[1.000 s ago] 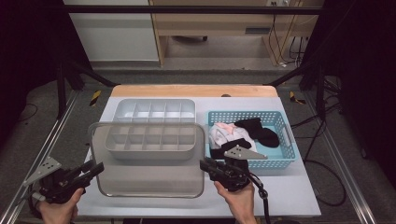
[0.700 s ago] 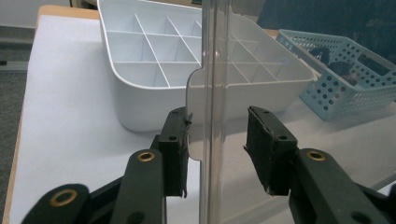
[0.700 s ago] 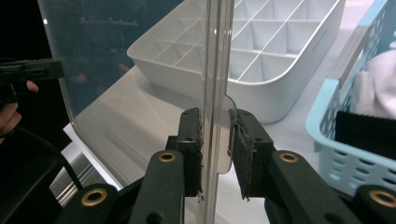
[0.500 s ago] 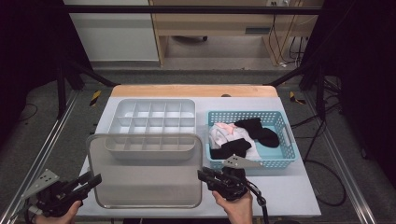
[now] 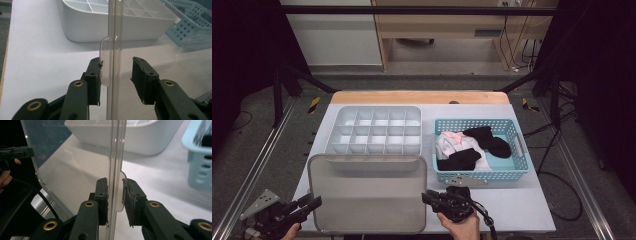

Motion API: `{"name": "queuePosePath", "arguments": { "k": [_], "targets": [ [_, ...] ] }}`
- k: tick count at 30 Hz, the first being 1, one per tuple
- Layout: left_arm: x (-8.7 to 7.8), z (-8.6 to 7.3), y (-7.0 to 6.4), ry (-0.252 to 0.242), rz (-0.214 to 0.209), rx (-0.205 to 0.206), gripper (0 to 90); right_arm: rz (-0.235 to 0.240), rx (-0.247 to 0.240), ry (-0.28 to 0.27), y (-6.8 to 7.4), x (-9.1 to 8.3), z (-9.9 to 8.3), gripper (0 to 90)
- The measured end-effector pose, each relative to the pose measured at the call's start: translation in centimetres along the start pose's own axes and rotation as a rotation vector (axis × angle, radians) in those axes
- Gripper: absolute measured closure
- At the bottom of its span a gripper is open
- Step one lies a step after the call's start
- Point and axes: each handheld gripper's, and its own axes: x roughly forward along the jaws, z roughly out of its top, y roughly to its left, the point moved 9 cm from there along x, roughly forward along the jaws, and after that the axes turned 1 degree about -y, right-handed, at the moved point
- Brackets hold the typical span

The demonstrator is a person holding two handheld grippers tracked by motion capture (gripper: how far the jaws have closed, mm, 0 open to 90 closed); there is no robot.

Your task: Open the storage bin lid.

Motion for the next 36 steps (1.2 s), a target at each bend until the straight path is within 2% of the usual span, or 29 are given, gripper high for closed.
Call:
{"name": "queuePosePath", "arguments": {
  "k": [7, 11, 17, 23, 29, 36],
  "targets": [
    [0.3, -1.4, 0.3, 0.046, 0.011, -0.015, 59.0, 0.001, 0.023, 0.045, -0.4, 0.9, -1.4, 73.6],
    [0.7, -2.7, 0.5, 0.087, 0.013, -0.027, 58.7, -0.006, 0.027, 0.069, -0.7, 1.4, -2.4, 73.5],
    [1.1, -3.9, 0.9, 0.125, 0.015, -0.042, 58.1, -0.015, 0.032, 0.085, -1.2, 2.1, -3.3, 72.1],
    [1.4, -4.4, 1.0, 0.148, 0.017, -0.051, 57.3, -0.028, 0.034, 0.106, -1.2, 2.5, -3.9, 69.7],
    [1.7, -5.0, 1.1, 0.186, 0.036, -0.045, 54.6, -0.045, 0.023, 0.126, -1.4, 3.0, -4.4, 66.5],
    [1.9, -5.3, 1.1, 0.206, 0.053, -0.034, 52.5, -0.052, 0.023, 0.141, -1.4, 3.4, -4.8, 63.8]
  ]
}}
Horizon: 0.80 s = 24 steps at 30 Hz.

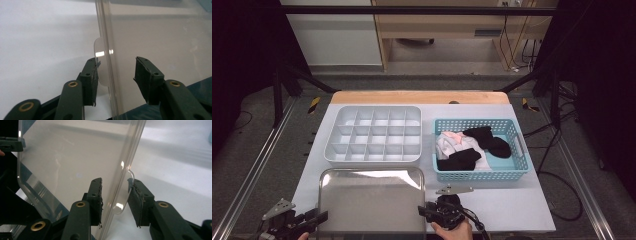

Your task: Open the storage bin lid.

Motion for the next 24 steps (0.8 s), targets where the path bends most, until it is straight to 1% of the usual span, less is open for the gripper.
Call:
{"name": "queuePosePath", "arguments": {
  "k": [4, 5, 7, 11, 16, 17, 20, 21, 22, 23, 24],
  "targets": [
    [0.3, 0.0, 0.1, 0.01, 0.024, 0.009, 50.5, -0.007, -0.005, 0.012, -0.2, 0.4, -0.2, 61.0],
    [0.4, 0.0, 0.1, 0.012, 0.031, 0.013, 50.1, -0.008, 0.003, 0.019, -0.2, 0.5, -0.2, 60.4],
    [0.5, -0.1, 0.1, 0.016, 0.038, 0.017, 49.5, -0.012, 0.0, 0.027, -0.3, 0.6, -0.3, 59.0],
    [0.7, -0.1, 0.2, 0.023, 0.052, 0.018, 48.7, -0.036, -0.016, 0.039, -0.4, 1.0, -0.3, 55.5],
    [0.8, -0.1, 0.2, 0.028, 0.047, 0.011, 48.2, -0.051, -0.031, 0.043, -0.6, 1.1, -0.4, 53.6],
    [0.8, -0.1, 0.2, 0.028, 0.047, 0.011, 48.0, -0.053, -0.041, 0.039, -0.6, 1.2, -0.3, 52.7],
    [0.8, -0.1, 0.2, 0.028, 0.047, 0.012, 47.6, -0.055, -0.051, 0.036, -0.6, 1.2, -0.3, 51.4],
    [0.8, 0.0, 0.2, 0.031, 0.045, 0.013, 46.5, -0.06, -0.061, 0.01, -0.7, 1.0, 0.1, 50.8],
    [0.8, 0.0, 0.2, 0.032, 0.04, 0.008, 46.5, -0.06, -0.061, 0.01, -0.7, 1.0, 0.1, 50.8],
    [0.9, 0.0, 0.2, 0.032, 0.036, 0.002, 43.7, -0.061, -0.067, -0.015, -0.7, 0.8, 0.4, 50.2],
    [0.9, 0.1, 0.2, 0.032, 0.032, -0.006, 43.7, -0.061, -0.067, -0.015, -0.7, 0.8, 0.4, 50.2]
  ]
}}
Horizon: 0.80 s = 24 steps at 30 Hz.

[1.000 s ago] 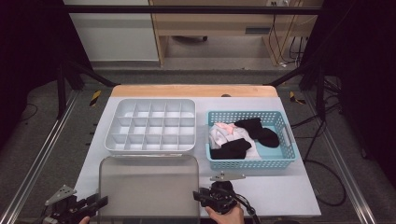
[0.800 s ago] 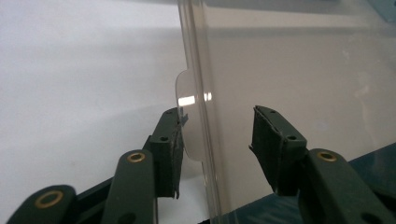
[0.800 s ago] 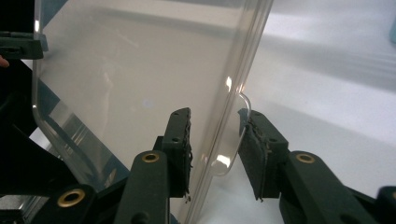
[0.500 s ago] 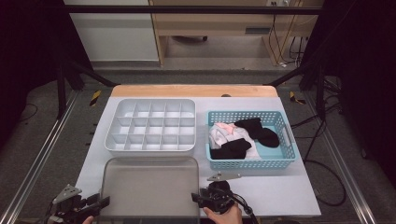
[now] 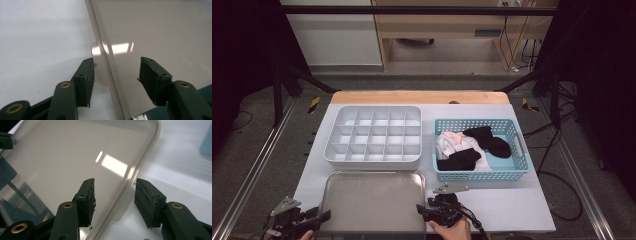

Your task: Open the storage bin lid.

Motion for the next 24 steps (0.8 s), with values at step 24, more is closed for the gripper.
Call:
{"name": "queuePosePath", "arguments": {
  "k": [24],
  "targets": [
    [-0.5, 5.2, 0.6, -0.157, 0.078, 0.098, 32.4, -0.041, -0.069, -0.224, -2.9, -3.6, 3.7, 40.4]
  ]
}}
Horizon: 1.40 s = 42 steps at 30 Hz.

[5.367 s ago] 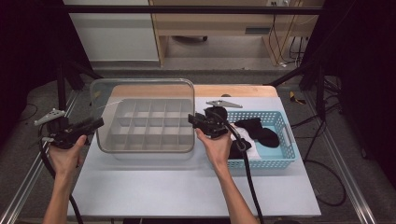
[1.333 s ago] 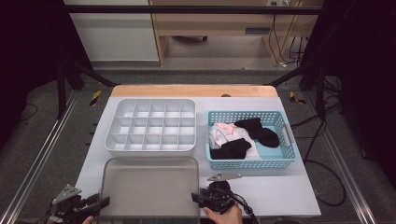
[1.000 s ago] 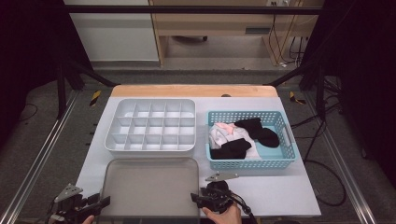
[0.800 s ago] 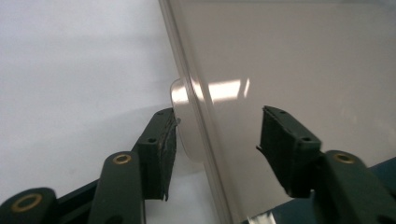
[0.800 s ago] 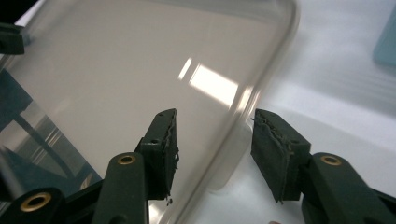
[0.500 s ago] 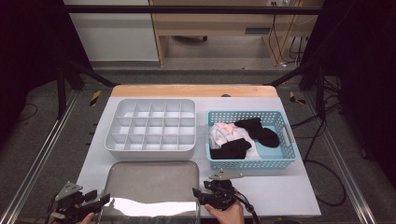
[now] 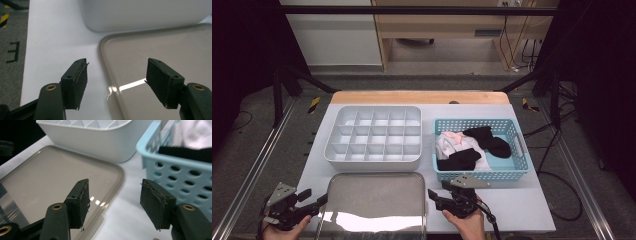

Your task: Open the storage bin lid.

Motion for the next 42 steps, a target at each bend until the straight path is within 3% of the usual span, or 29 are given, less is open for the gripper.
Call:
{"name": "queuePosePath", "arguments": {
  "k": [4, 12, 19, 21, 28, 35, 42],
  "targets": [
    [0.3, 1.8, -0.7, -0.045, -0.023, 0.003, 31.4, -0.015, -0.018, -0.032, -0.7, -0.8, 1.1, 40.2],
    [1.1, 4.0, -2.0, -0.081, -0.011, 0.045, 29.1, -0.054, -0.035, -0.106, -2.5, -3.2, 4.1, 40.3],
    [1.9, 5.1, -2.7, -0.088, -0.026, 0.024, 28.6, -0.107, -0.042, -0.135, -4.6, -4.0, 6.7, 39.5],
    [2.3, 5.6, -3.1, -0.11, -0.029, 0.019, 28.6, -0.137, -0.063, -0.133, -5.7, -3.9, 7.6, 38.0],
    [3.3, 5.2, -3.7, -0.124, -0.021, 0.034, 29.7, -0.169, -0.055, -0.137, -7.8, -3.2, 9.0, 37.0],
    [3.5, 3.9, -3.0, -0.124, -0.017, 0.031, 31.5, -0.196, -0.05, -0.133, -9.6, -1.9, 10.3, 34.8],
    [3.4, 3.4, -2.5, -0.127, -0.013, 0.025, 33.1, -0.22, -0.043, -0.077, -10.7, -0.4, 9.5, 34.9]
  ]
}}
